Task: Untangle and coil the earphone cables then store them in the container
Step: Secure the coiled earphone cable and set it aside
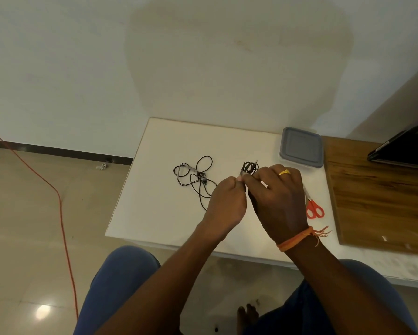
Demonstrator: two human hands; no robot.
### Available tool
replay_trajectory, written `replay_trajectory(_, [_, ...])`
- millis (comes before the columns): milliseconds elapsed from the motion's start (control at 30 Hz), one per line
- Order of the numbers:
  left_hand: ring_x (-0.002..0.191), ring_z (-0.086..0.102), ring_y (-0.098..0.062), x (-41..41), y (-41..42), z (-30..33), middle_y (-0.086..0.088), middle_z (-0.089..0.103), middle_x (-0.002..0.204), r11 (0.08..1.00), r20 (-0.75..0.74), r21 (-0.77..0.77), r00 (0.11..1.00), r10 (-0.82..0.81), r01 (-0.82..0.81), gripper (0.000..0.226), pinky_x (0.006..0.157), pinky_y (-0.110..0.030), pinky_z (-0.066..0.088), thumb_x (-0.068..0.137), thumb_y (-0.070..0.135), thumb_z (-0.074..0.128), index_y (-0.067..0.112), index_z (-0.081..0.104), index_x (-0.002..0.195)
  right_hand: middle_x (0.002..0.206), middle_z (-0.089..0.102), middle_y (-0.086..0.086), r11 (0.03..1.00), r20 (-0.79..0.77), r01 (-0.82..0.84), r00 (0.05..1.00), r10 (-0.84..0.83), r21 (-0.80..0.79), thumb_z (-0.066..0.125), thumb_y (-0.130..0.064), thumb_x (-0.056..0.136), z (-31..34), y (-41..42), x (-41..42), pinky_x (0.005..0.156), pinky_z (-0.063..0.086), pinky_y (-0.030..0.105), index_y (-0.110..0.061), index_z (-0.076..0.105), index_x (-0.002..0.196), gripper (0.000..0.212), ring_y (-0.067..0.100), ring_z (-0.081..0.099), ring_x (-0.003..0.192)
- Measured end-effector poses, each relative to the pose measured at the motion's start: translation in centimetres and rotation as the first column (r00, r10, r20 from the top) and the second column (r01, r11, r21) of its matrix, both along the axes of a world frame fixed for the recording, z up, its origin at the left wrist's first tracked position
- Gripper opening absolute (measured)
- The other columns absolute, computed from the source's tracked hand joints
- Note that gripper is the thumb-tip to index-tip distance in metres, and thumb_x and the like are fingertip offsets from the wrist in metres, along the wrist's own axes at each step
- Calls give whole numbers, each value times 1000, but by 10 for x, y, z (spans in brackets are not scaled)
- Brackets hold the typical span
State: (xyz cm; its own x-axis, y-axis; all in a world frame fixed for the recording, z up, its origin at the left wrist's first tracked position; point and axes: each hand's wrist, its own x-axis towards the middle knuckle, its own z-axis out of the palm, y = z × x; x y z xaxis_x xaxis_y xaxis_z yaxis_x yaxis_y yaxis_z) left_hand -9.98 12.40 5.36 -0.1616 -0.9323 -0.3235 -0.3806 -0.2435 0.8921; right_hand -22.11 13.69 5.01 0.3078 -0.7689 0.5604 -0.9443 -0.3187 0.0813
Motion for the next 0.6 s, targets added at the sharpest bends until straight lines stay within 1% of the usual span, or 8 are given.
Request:
replay_trajectory(33, [79, 42, -28, 1, 0, 0, -10, 47, 75, 1000, 1, -4, 1000, -5, 5, 35, 71, -41, 36, 104, 21, 30, -5, 54, 100, 87, 70, 9, 1000, -8, -3, 1000, 3, 12, 74, -13, 82, 0, 0, 0, 77, 47, 41, -8, 73, 97, 15, 31, 64, 83])
replay_trajectory(67, [75, 42, -27, 1, -1, 1, -5, 44, 73, 1000, -8, -8, 1000, -3, 3, 34, 69, -40, 37, 105, 22, 30, -1, 53, 94, 87, 69, 9, 1000, -12, -8, 1000, 8, 24, 74, -12, 82, 0, -1, 0, 77, 47, 41, -8, 73, 97, 17, 31, 64, 83])
replay_trajectory(133, [63, 42, -19, 2, -2, 4, -6, 45, 73, 998, -85, 48, 996, 35, -31, 39, 57, -35, 39, 105, 28, 32, 1, 52, 86, 86, 68, 10, 998, 4, -37, 999, 37, 53, 75, -10, 80, 0, -3, -1, 76, 47, 41, -7, 72, 99, 19, 31, 64, 82])
replay_trajectory(200, [50, 36, -13, 5, -3, 5, -3, 42, 66, 990, -192, 135, 979, 75, -50, 39, 44, -25, 32, 105, 32, 34, 10, 48, 76, 85, 67, 10, 994, 33, -80, 996, 78, 68, 74, -7, 80, 0, -6, -3, 73, 47, 40, -6, 72, 99, 19, 30, 63, 80])
replay_trajectory(300, [46, 22, -10, 11, -3, 7, 1, 29, 60, 973, -337, 230, 938, 84, -5, 39, 44, -22, 20, 104, 26, 34, 16, 37, 67, 83, 65, 8, 990, 46, -126, 991, 123, 59, 66, -5, 85, 1, -8, -7, 71, 44, 39, -8, 72, 100, 17, 29, 61, 78])
replay_trajectory(400, [49, 15, -11, 16, -3, 8, 1, 25, 61, 961, -409, 274, 909, 87, 31, 39, 45, -22, 15, 103, 26, 34, 18, 36, 65, 83, 64, 8, 988, 12, -151, 988, 151, 28, 51, -9, 91, 2, -8, -7, 71, 43, 38, -7, 72, 102, 24, 28, 61, 79])
replay_trajectory(533, [51, 14, -11, 19, -2, 9, 2, 24, 63, 943, -504, 330, 854, 130, 51, 40, 44, -21, 13, 102, 38, 29, 20, 39, 67, 85, 64, 8, 983, -25, -181, 983, 180, -20, 51, -10, 93, 2, -9, -9, 73, 45, 41, -7, 72, 104, 24, 29, 61, 80])
replay_trajectory(600, [50, 15, -9, 18, -2, 9, 5, 27, 60, 951, -488, 307, 865, 119, 42, 47, 43, -21, 15, 104, 46, 24, 20, 38, 67, 85, 65, 9, 982, -44, -187, 982, 186, -37, 53, -12, 93, 3, -8, -8, 74, 46, 42, -6, 72, 103, 22, 30, 62, 81])
